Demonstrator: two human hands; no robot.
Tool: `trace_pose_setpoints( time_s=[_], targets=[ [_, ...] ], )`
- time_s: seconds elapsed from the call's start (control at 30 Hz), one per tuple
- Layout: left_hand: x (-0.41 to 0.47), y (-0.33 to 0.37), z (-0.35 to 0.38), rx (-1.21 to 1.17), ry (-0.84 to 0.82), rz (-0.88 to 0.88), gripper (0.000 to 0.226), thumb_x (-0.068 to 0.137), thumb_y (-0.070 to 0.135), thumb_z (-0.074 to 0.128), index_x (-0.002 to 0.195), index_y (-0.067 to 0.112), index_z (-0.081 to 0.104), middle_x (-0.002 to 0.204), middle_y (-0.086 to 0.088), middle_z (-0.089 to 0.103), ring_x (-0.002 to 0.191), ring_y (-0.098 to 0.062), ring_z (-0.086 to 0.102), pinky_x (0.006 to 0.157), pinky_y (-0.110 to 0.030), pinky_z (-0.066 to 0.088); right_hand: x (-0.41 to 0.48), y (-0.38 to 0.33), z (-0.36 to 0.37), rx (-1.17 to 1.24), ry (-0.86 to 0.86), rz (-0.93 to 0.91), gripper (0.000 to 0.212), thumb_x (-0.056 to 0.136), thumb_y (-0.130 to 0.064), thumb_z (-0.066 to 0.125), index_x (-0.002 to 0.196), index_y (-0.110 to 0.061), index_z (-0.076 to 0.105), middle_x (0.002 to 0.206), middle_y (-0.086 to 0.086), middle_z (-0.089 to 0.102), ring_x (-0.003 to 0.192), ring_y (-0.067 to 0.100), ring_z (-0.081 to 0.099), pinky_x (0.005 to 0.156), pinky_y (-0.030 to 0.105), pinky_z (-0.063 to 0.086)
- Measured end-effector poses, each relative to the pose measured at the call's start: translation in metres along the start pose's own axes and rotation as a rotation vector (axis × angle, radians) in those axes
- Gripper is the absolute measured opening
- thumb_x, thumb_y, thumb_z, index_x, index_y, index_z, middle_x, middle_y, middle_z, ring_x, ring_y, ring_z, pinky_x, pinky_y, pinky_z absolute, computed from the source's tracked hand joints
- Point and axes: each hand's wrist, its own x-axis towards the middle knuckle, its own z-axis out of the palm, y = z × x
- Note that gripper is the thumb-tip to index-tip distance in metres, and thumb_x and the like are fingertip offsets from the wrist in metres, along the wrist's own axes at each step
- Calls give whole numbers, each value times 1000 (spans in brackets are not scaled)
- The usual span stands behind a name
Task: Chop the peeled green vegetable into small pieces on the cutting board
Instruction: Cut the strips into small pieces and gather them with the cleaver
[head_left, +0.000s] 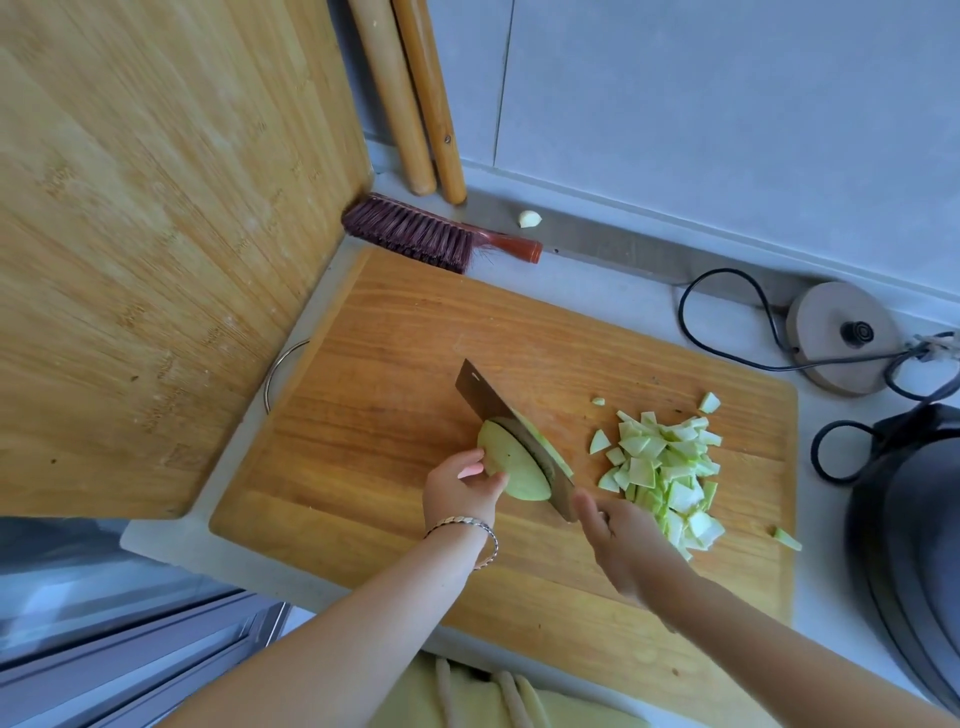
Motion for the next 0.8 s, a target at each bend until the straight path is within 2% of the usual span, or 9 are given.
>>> trace_pose_setpoints(
  time_s=[0.1,0.2,0.3,0.4,0.5,0.57,0.67,0.73,0.8],
  targets=[
    [0,2,-4,0,-33,-7,50,69,22,78,115,13,60,106,0,62,89,-18,63,85,-43,54,2,0,-1,38,4,-18,49,95,-50,27,62,-15,30,58,3,36,58,19,35,59,32,29],
    [-1,11,-1,10,1,-14,56,62,37,81,108,11,61,100,-1,62,89,-21,64,81,-45,55,3,0,-1,45,6,-19,49,96,-49,29,61,-15,29,57,2,34,56,18,34,58,32,28],
    [0,17,-2,7,-6,-43,41,69,30,79,99,9,61,96,-4,62,68,-16,64,67,-43,58,5,2,0,44,4,-3,50,95,-53,28,61,-15,30,56,2,35,56,18,35,58,32,30],
    [2,19,-13,-168,5,-138,8,84,12,64,83,5,61,94,-11,64,70,-18,64,59,-37,56,7,4,0,38,-6,2,51,95,-54,27,63,-14,31,57,2,35,57,18,35,59,31,30],
    [5,17,-32,-175,62,-122,8,90,5,53,90,0,59,91,-14,63,70,-23,63,61,-36,54,8,5,0,47,-12,-7,52,94,-55,27,63,-14,33,57,2,35,57,19,35,59,31,30],
    [7,14,-52,52,94,12,16,91,0,48,103,0,59,95,-12,63,75,-21,64,67,-41,56,8,6,0,76,-22,-10,52,94,-55,28,63,-14,33,57,2,35,57,19,35,59,31,31],
    [12,11,-83,632,135,296,44,86,-6,45,124,15,52,122,-4,56,104,-20,59,82,-38,53,7,8,-1,123,-28,-9,53,92,-57,29,67,-12,37,60,5,37,57,20,35,60,32,31],
    [10,14,-87,794,83,466,42,87,2,50,125,18,51,121,-1,58,102,-16,59,81,-32,52,4,7,-2,133,-26,-6,54,92,-58,29,70,-10,40,64,8,40,59,20,36,60,31,31],
    [2,18,-76,892,-4,739,33,86,9,57,117,18,59,109,0,65,91,-15,64,74,-29,54,2,6,-6,146,-25,-6,54,92,-58,30,71,-10,40,66,8,40,59,20,36,60,31,32]
  ],
)
